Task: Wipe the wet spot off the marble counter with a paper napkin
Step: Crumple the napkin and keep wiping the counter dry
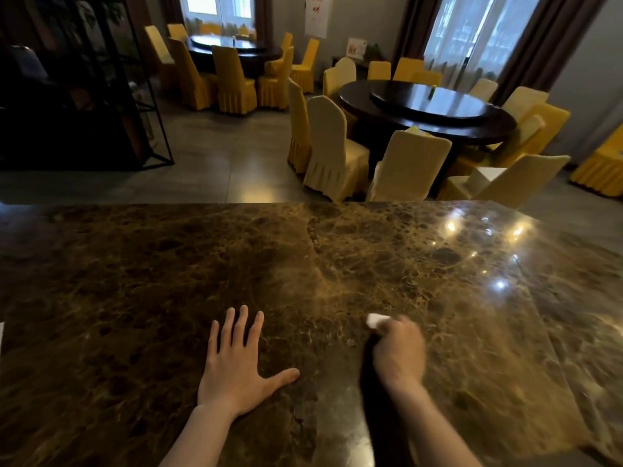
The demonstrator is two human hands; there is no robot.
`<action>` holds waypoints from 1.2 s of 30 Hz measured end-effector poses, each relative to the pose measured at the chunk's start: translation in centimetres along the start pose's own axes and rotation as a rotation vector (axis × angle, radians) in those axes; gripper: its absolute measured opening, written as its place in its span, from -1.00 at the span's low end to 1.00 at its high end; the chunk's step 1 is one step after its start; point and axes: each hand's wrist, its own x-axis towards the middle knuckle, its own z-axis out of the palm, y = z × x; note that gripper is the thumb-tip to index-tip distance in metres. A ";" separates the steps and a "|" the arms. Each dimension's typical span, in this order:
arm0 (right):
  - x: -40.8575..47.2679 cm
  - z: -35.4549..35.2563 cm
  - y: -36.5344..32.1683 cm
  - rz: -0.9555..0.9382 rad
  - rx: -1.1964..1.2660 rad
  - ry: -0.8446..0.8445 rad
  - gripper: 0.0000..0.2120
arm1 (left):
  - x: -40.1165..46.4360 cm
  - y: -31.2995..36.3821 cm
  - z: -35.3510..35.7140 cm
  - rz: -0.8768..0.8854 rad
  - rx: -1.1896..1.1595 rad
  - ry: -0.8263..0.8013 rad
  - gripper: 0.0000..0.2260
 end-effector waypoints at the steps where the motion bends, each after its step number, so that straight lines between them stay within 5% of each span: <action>1: -1.4 1.0 -2.3 -0.087 0.042 -0.037 -0.84 | 0.0 -0.1 0.0 -0.002 -0.001 -0.004 0.16; 5: -5.7 2.2 -6.3 -0.438 0.121 -0.162 -0.85 | 0.0 -0.3 -0.1 -0.007 0.036 -0.018 0.17; 7: -4.8 1.3 -4.1 -0.455 0.120 -0.168 -0.88 | 0.1 -0.3 -0.1 -0.009 0.025 -0.024 0.17; 14: 2.3 -4.5 9.1 0.221 -0.003 0.082 -0.83 | 0.0 -0.1 -0.3 -0.008 0.028 -0.036 0.17; 16: 2.3 -4.7 9.0 0.289 -0.011 0.096 -0.81 | 0.1 -0.1 -0.2 -0.008 0.034 -0.040 0.17; 23: -5.8 -0.3 -4.8 -0.284 0.182 -0.151 -0.91 | 0.2 -0.2 0.0 -0.002 0.015 -0.051 0.19; 27: -7.7 0.6 -3.9 -0.568 0.129 -0.270 -0.90 | 0.3 -0.5 0.0 0.005 0.015 -0.037 0.19; 36: -1.8 -6.4 14.0 0.210 -0.080 0.151 -0.85 | 0.2 0.1 -0.5 -0.019 0.020 -0.063 0.21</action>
